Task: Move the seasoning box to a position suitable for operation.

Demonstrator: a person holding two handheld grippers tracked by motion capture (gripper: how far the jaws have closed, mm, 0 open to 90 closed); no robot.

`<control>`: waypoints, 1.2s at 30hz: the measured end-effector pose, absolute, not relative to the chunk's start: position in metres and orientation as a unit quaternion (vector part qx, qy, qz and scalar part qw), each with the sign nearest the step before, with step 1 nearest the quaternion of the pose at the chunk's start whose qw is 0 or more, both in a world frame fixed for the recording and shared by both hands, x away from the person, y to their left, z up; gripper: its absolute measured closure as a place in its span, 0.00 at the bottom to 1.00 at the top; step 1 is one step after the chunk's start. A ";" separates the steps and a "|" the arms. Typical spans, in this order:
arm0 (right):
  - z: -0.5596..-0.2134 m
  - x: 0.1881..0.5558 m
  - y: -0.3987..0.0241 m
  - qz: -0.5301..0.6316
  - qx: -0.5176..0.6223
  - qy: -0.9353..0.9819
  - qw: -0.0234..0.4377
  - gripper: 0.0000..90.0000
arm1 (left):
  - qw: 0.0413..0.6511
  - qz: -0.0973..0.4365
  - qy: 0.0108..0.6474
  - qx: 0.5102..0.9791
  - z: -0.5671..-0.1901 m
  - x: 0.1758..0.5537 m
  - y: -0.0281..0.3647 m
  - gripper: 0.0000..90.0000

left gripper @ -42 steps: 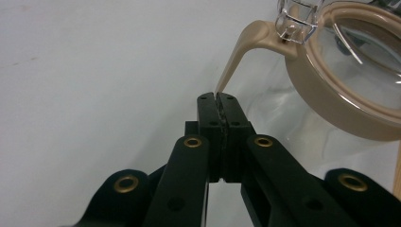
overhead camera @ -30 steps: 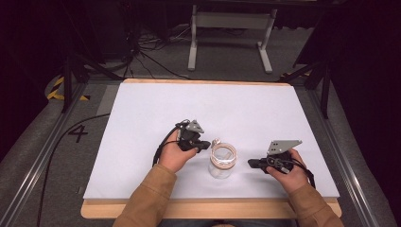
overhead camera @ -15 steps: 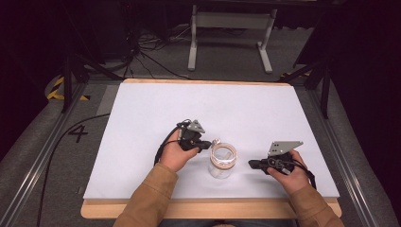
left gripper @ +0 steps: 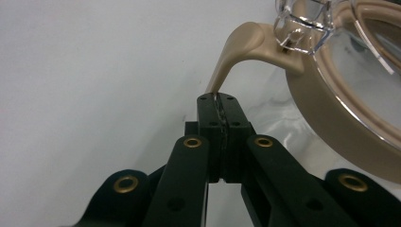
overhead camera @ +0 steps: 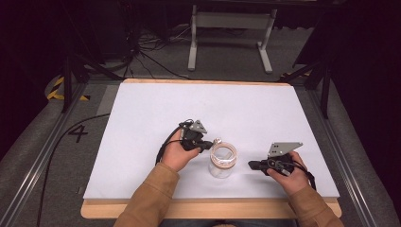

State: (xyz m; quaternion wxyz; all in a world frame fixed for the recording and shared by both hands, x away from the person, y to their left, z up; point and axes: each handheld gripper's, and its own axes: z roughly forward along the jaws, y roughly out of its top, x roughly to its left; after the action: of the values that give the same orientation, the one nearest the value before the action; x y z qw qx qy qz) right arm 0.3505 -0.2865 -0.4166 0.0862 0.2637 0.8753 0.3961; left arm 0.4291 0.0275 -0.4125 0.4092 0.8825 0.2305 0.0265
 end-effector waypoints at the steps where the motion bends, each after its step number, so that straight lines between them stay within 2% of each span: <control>1: -0.417 0.349 -0.288 0.397 0.266 0.874 0.088 1.00 | 0.412 0.027 0.229 0.882 -0.413 0.430 0.027 1.00; 14: -0.417 0.333 -0.311 0.395 0.295 0.864 0.103 1.00 | 0.413 0.016 0.204 0.887 -0.414 0.448 0.007 1.00; 20: -0.417 0.330 -0.315 0.396 0.302 0.861 0.105 1.00 | 0.400 0.019 0.224 0.889 -0.408 0.449 0.011 1.00; 24: -0.417 0.331 -0.313 0.397 0.298 0.862 0.106 1.00 | 0.443 0.021 0.240 0.864 -0.394 0.445 0.022 1.00; 29: -0.416 0.331 -0.311 0.398 0.296 0.861 0.108 1.00 | 0.495 0.027 0.227 0.838 -0.374 0.435 0.022 1.00; 36: -0.414 0.327 -0.301 0.410 0.283 0.860 0.110 1.00 | 0.543 0.022 0.217 0.811 -0.371 0.431 0.019 1.00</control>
State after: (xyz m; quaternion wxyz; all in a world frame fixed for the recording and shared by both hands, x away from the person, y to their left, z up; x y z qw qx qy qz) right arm 0.3274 -0.3013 -0.4139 0.1099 0.2826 0.8601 0.4102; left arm 0.4306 0.0187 -0.3708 0.5432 0.8107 0.2173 0.0217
